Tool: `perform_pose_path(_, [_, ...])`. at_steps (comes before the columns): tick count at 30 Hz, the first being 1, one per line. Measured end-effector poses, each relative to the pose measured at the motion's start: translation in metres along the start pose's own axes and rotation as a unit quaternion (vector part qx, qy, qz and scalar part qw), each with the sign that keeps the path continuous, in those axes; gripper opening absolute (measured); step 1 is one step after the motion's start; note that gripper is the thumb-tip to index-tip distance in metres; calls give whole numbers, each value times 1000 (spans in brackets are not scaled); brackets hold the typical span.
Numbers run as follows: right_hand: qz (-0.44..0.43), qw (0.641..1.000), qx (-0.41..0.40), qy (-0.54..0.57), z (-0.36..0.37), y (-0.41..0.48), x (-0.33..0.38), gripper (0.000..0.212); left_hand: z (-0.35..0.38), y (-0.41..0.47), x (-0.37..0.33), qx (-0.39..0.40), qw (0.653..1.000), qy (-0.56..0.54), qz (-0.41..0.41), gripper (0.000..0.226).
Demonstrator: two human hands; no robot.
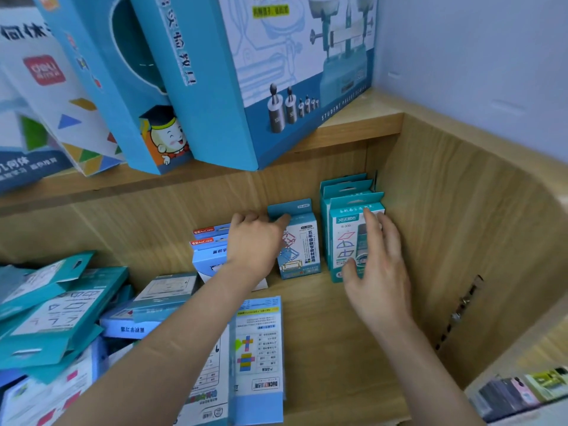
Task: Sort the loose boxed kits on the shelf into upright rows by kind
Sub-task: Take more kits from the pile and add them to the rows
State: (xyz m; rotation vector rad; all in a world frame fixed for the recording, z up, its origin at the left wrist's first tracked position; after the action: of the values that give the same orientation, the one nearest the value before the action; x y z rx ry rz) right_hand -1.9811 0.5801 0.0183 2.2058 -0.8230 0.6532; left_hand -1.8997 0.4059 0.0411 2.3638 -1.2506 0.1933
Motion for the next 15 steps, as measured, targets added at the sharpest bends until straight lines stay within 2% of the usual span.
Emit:
perform_pose_path(6, [-17, 1000, -9, 10, -3, -5, -4, 76, 0, 9, -13, -52, 999, 7, 6, 53])
perform_pose_path(10, [-34, 999, 11, 34, -1, -12, -2, 72, -5, 3, -10, -22, 1000, -22, 4, 53])
perform_pose_path(13, [-38, 997, 47, 58, 2, -19, 2, 65, -15, -13, 2, 23, 994, -110, -4, 51])
perform_pose_path(15, [-41, 993, 81, 74, 8, -24, 6, 61, -30, -33, 17, 21, 984, -179, -11, 39])
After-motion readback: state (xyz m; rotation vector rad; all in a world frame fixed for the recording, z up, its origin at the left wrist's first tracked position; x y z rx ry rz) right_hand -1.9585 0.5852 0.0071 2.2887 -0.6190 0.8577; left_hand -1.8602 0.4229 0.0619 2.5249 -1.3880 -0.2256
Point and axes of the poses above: each hand's wrist, its own y-axis towards the middle knuckle, its own z-axis out of the palm, x = y × z, the point moved 9 cm from there along y, towards the middle knuckle, and after that the axes turned 6 degrees about x, right-handed, at the moved point
